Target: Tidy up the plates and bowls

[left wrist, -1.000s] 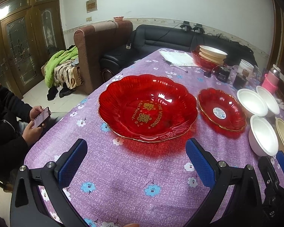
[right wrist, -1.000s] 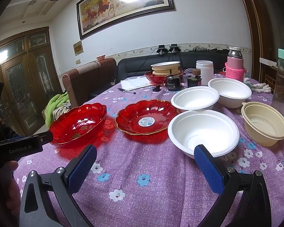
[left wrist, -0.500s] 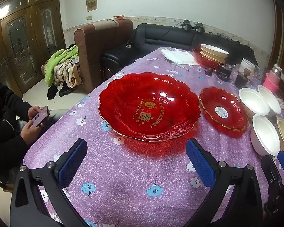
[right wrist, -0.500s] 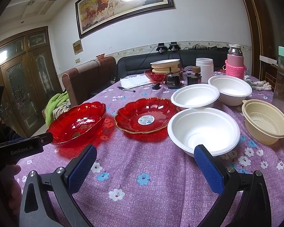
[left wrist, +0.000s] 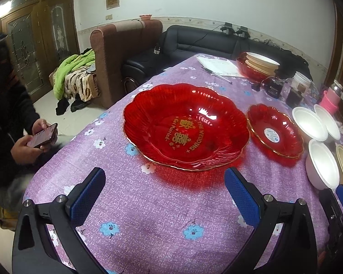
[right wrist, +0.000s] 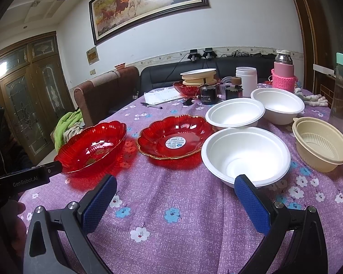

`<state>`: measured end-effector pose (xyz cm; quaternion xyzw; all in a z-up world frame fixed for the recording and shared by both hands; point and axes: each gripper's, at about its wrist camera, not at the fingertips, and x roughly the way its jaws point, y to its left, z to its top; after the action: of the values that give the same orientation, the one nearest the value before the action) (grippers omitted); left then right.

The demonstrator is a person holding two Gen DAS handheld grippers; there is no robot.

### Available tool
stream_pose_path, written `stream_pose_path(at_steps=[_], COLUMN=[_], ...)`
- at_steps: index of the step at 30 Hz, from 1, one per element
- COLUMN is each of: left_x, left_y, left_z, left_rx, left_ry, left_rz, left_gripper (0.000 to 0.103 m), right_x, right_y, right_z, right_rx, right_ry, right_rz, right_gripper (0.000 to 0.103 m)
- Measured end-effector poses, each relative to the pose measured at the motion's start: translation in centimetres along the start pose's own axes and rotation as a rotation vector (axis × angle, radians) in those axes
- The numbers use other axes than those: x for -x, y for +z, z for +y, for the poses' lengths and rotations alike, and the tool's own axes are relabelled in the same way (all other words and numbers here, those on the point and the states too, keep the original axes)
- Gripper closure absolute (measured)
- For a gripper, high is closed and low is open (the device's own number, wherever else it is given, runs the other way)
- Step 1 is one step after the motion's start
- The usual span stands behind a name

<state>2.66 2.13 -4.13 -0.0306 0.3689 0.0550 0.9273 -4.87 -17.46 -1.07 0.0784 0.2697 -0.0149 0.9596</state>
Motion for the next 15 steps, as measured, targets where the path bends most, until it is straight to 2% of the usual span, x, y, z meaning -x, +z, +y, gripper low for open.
stream_pose_path(at_steps=[9, 15], left_x=[-0.9, -1.2], left_y=[0.3, 1.1], left_z=[1.4, 3.2], left_rx=[0.02, 0.049], left_ry=[0.011, 0.038], left_rz=[0.018, 0.017], left_gripper=[0.0, 0.0], right_x=[-0.1, -0.8], right_y=[0.4, 3.5], right_z=[0.2, 3.8], right_rx=[-0.001, 0.062], right_ry=[-0.009, 0.012], right_rz=[0.0, -0.019], right_gripper=[0.0, 0.001])
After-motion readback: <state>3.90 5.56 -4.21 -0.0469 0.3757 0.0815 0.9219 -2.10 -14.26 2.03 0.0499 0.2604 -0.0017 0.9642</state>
